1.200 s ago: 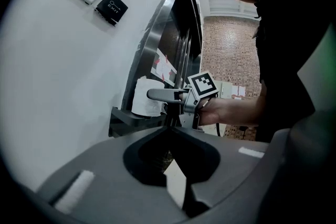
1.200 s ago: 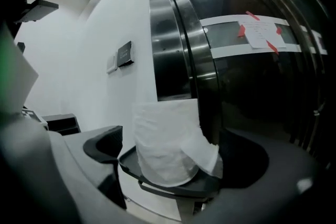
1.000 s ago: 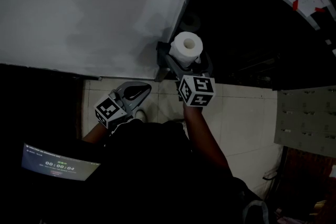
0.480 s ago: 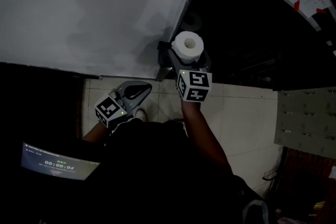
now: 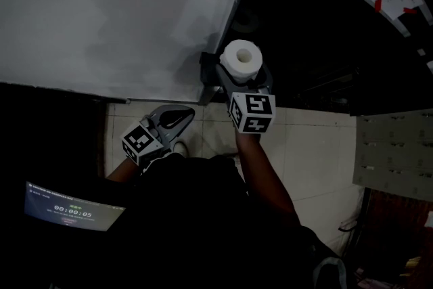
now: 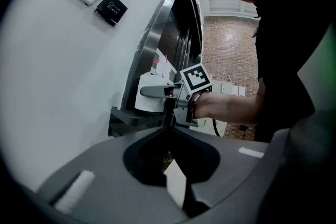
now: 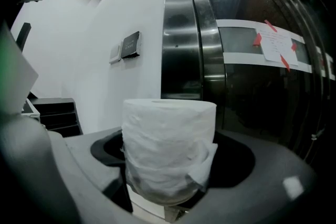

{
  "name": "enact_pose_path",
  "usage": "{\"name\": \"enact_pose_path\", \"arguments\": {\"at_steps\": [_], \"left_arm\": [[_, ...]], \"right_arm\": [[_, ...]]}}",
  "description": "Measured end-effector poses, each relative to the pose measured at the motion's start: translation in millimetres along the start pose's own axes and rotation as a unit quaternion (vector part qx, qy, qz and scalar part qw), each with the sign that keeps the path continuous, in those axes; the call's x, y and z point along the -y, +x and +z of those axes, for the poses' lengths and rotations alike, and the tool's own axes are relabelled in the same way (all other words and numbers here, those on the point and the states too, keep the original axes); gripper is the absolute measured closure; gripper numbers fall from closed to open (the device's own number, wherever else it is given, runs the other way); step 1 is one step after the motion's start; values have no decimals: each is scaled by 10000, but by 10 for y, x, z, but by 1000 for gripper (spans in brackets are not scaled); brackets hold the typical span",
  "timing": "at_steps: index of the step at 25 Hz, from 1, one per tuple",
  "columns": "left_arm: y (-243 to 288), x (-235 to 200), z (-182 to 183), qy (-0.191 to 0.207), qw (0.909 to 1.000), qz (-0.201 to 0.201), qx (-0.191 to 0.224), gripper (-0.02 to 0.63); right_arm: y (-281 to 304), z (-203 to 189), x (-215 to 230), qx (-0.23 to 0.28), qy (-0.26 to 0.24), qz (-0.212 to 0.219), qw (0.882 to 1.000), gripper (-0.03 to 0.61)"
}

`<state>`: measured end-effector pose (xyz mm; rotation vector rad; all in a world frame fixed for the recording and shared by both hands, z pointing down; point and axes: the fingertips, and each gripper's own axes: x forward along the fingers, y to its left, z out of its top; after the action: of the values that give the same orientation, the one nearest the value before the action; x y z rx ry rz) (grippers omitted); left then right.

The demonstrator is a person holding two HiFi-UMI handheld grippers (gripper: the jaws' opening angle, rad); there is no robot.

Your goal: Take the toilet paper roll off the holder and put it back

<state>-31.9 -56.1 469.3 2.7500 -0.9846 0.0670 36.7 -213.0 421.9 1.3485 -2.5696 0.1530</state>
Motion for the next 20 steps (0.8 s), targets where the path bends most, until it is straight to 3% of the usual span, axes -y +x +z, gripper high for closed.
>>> {"name": "enact_pose_path", "arguments": {"at_steps": [20], "left_arm": [[31, 41, 2, 25, 9999, -129, -40, 611]], "right_arm": [[-416, 50, 1093, 227, 124, -761, 9968, 130]]}}
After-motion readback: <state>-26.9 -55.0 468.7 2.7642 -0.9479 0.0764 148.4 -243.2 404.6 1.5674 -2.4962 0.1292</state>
